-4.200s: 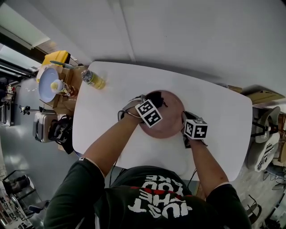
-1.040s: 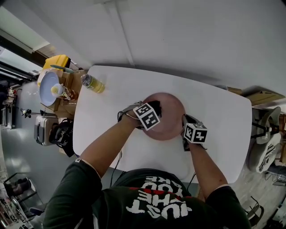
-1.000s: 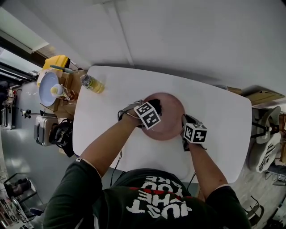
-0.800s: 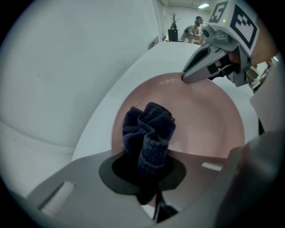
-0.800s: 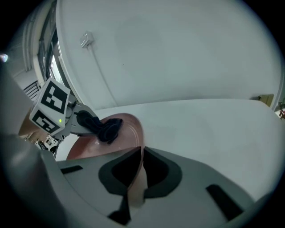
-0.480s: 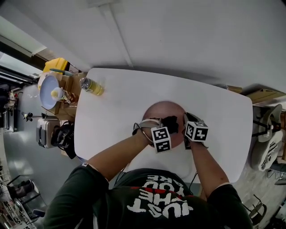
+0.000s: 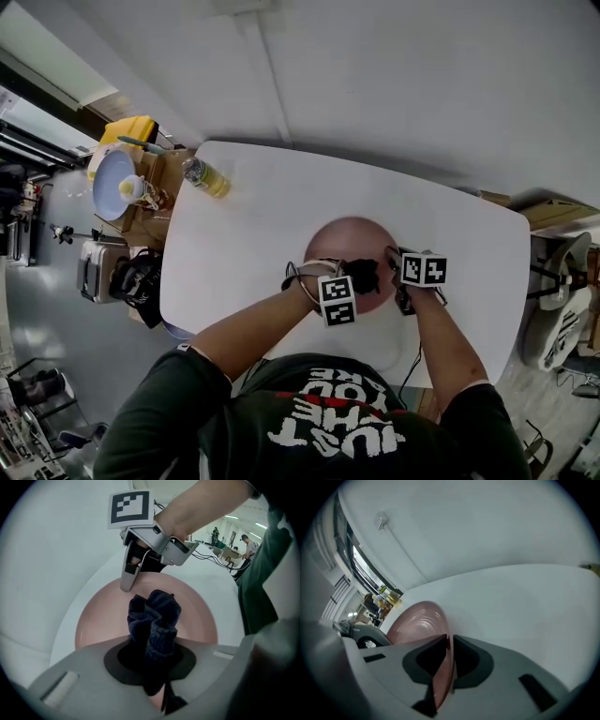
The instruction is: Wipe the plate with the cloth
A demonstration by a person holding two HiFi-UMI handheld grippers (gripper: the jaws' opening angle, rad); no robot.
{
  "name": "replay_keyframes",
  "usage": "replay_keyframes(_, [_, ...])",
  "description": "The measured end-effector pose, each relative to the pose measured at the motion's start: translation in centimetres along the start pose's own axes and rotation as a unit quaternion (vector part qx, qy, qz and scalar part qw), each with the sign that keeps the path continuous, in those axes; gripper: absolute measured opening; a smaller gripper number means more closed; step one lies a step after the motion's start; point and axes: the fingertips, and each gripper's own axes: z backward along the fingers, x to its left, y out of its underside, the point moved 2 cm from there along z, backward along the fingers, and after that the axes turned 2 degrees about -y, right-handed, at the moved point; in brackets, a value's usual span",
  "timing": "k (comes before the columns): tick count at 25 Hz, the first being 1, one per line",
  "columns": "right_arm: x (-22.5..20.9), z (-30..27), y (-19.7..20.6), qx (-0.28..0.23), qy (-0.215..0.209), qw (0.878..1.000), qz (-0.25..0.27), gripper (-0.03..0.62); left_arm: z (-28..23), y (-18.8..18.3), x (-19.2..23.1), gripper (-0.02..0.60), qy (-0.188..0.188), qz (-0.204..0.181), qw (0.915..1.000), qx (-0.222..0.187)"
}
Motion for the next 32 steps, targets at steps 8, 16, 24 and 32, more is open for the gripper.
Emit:
replay_keyframes(8, [-0.5, 2.9, -1.2, -0.093, -0.063, 0.989, -0.093, 0.014, 6.9, -0.5, 4.6, 0.049, 0.000, 0.181, 0.9727, -0.145])
replay_keyframes(16, [3.8, 11.6, -5.0, -0.179, -0.206, 0.960, -0.058, 0.014, 23.7, 2.2, 16.8, 0.049, -0.045, 0.347, 0.8740, -0.337])
replay_keyframes(24, [14.5, 17.5, -9.6, -0.163, -0.319, 0.930, 0.084, 0.014, 27.9, -3.3, 17.2, 0.049, 0.176, 0.282, 0.8268, -0.454])
replay_keyframes(32, [18.3, 18.3, -9.9, -0.134, -0.359, 0.914, 0.130, 0.014, 29.7, -6.6, 16.1, 0.049, 0.306, 0.269, 0.7439, -0.530])
